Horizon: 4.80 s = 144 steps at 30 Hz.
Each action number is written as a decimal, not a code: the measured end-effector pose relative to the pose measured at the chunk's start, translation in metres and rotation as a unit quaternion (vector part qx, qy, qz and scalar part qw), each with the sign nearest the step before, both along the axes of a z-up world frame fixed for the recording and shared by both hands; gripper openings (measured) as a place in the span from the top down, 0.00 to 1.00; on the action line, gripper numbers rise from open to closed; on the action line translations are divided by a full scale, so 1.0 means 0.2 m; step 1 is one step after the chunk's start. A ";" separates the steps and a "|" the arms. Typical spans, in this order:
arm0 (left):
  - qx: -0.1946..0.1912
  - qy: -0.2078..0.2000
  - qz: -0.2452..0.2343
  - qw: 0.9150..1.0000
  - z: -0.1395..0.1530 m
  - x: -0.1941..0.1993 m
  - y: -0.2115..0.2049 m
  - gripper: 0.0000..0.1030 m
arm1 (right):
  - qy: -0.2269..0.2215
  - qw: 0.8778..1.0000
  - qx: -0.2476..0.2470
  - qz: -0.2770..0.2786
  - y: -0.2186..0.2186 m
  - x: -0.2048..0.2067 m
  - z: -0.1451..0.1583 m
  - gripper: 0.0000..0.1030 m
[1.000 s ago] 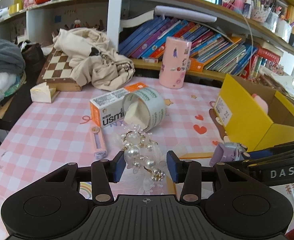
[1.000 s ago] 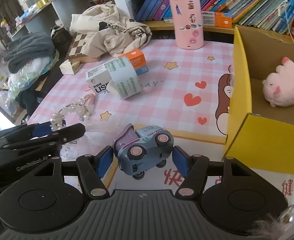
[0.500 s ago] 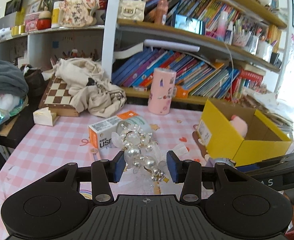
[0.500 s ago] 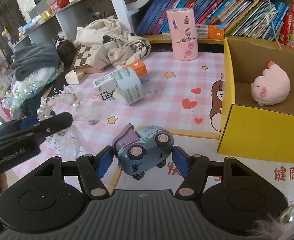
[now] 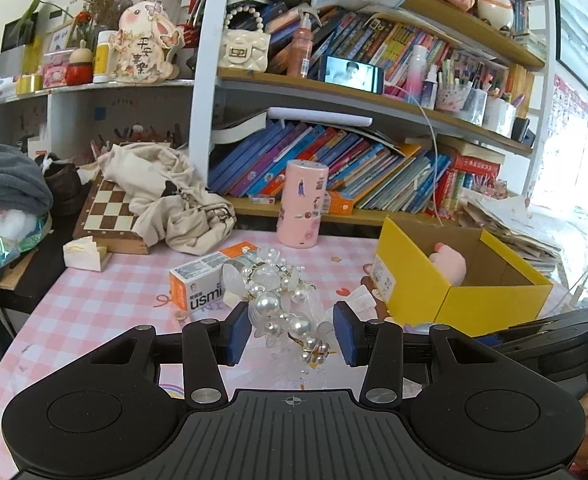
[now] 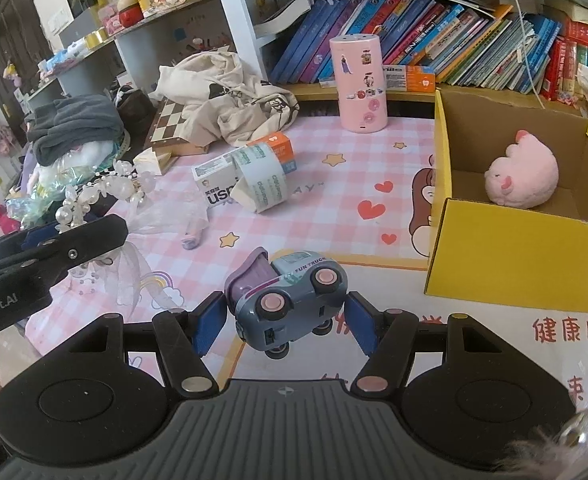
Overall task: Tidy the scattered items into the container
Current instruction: 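Lift the toy car and pearl clip and carry both toward the yellow box, then lower the toy car and pearl clip into the yellow box beside the pig, then open the right gripper to release the car while the left gripper releases the clip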
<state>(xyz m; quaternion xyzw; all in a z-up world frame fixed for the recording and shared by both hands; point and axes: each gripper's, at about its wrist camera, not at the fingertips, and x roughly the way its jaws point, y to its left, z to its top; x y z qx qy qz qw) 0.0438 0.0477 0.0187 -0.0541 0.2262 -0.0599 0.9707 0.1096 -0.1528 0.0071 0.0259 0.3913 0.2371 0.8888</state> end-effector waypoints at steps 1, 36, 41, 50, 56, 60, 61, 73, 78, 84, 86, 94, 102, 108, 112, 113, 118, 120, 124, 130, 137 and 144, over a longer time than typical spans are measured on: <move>-0.001 -0.002 -0.001 1.000 0.00 -0.01 0.00 0.58 | 0.000 1.000 0.000 -0.001 0.00 -0.01 0.00 0.39; 0.014 0.023 -0.169 0.985 -0.02 0.18 -0.48 0.58 | 0.002 0.989 0.008 -0.147 -0.52 -0.11 -0.01 0.39; 0.015 0.025 -0.207 0.978 -0.03 0.21 -0.59 0.58 | 0.002 0.983 0.007 -0.182 -0.64 -0.12 -0.01 0.39; 0.003 0.017 -0.218 0.976 -0.01 0.26 -0.70 0.58 | -0.005 0.981 -0.002 -0.192 -0.74 -0.09 0.01 0.39; -0.003 0.011 -0.217 0.976 0.00 0.30 -0.78 0.58 | -0.015 0.983 -0.012 -0.182 -0.80 -0.03 0.03 0.39; -0.010 0.002 -0.212 0.977 0.01 0.33 -0.84 0.58 | -0.028 0.985 -0.019 -0.172 -0.85 0.01 0.05 0.39; -0.013 -0.001 -0.211 0.977 0.02 0.34 -0.85 0.58 | -0.034 0.985 -0.021 -0.168 -0.87 0.02 0.05 0.39; -0.023 -0.045 -0.163 0.985 0.09 0.46 -0.98 0.58 | -0.091 0.989 -0.031 -0.111 -0.99 0.23 0.12 0.39; -0.011 -0.051 -0.141 0.989 0.10 0.52 -1.01 0.58 | -0.101 0.991 -0.029 -0.085 -1.02 0.34 0.12 0.39; 0.005 -0.056 -0.118 0.991 0.13 0.61 -1.07 0.58 | -0.121 0.990 -0.028 -0.061 -1.06 0.49 0.14 0.39; 0.009 -0.056 -0.113 0.992 0.13 0.65 -1.09 0.58 | -0.126 0.990 -0.025 -0.058 -1.08 0.54 0.15 0.39; 0.025 0.012 -0.095 0.995 0.03 0.87 -1.17 0.58 | -0.100 0.994 -0.044 -0.024 -1.10 0.78 0.08 0.39; 0.075 0.066 -0.103 0.990 -0.11 0.94 -1.23 0.58 | -0.050 0.996 -0.071 0.010 -1.08 0.87 -0.08 0.39; 0.092 0.104 -0.107 0.984 -0.18 0.99 -1.25 0.58 | -0.049 0.990 -0.122 0.048 -1.03 0.90 -0.15 0.39; 0.093 0.125 -0.102 0.983 -0.22 1.01 -1.24 0.57 | -0.038 0.986 -0.142 0.077 -1.00 0.91 -0.17 0.40; 0.094 0.123 -0.102 0.983 -0.22 1.01 -1.24 0.57 | -0.034 0.986 -0.141 0.080 -1.00 0.92 -0.17 0.40; 0.097 0.128 -0.100 0.982 -0.22 1.01 -1.24 0.57 | -0.009 0.986 -0.140 0.089 -1.01 0.94 -0.17 0.40; 0.094 0.130 -0.099 0.982 -0.22 1.00 -1.24 0.57 | -0.004 0.986 -0.136 0.094 -1.01 0.94 -0.17 0.40; 0.088 0.136 -0.104 0.981 -0.21 0.97 -1.26 0.57 | 0.001 0.985 -0.136 0.109 -1.02 0.94 -0.17 0.40; 0.082 0.134 -0.101 0.982 -0.21 0.94 -1.27 0.54 | 0.005 0.983 -0.136 0.125 -1.04 0.93 -0.17 0.40; 0.088 0.130 -0.095 0.983 -0.21 0.93 -1.27 0.52 | 0.007 0.983 -0.138 0.121 -1.03 0.93 -0.17 0.40; 0.078 0.127 -0.102 0.984 -0.21 0.92 -1.25 0.47 | 0.006 0.983 -0.138 0.120 -1.04 0.93 -0.16 0.40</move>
